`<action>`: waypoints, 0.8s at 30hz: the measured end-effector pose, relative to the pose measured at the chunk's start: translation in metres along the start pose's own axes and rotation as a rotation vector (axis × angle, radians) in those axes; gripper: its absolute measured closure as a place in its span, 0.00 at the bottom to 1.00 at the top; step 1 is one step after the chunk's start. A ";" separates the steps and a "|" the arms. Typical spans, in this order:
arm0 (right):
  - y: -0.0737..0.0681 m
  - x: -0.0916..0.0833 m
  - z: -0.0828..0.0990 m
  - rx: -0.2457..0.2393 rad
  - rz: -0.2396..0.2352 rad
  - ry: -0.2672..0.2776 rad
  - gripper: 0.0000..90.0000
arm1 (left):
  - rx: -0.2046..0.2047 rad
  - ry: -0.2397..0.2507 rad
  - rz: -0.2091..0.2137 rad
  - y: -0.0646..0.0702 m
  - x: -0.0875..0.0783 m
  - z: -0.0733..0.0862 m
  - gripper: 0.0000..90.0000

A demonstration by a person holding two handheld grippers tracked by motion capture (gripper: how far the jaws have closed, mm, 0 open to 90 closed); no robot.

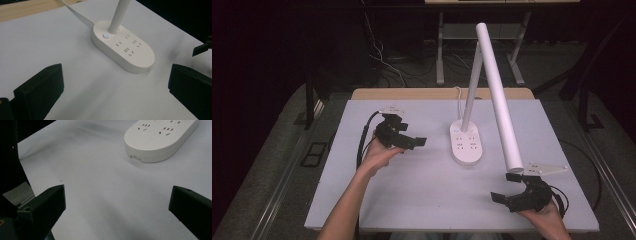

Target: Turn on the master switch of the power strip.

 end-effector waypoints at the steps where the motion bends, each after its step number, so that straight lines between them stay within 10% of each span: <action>1: -0.001 0.000 0.000 0.004 0.000 -0.002 0.00 | -0.002 0.002 -0.003 0.000 -0.003 0.002 0.00; 24: -0.002 0.001 0.000 -0.001 0.004 -0.003 0.00 | -0.018 0.047 -0.017 0.017 -0.049 0.055 0.00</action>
Point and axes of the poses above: each handheld gripper's, and its own axes: x roughly forward along the jaws, z roughly out of its underside, y roughly to its right, the point moved 3 cm from there along x, roughly forward along the jaws, and after that the axes turned 14 degrees about y, right-handed, at the moved point
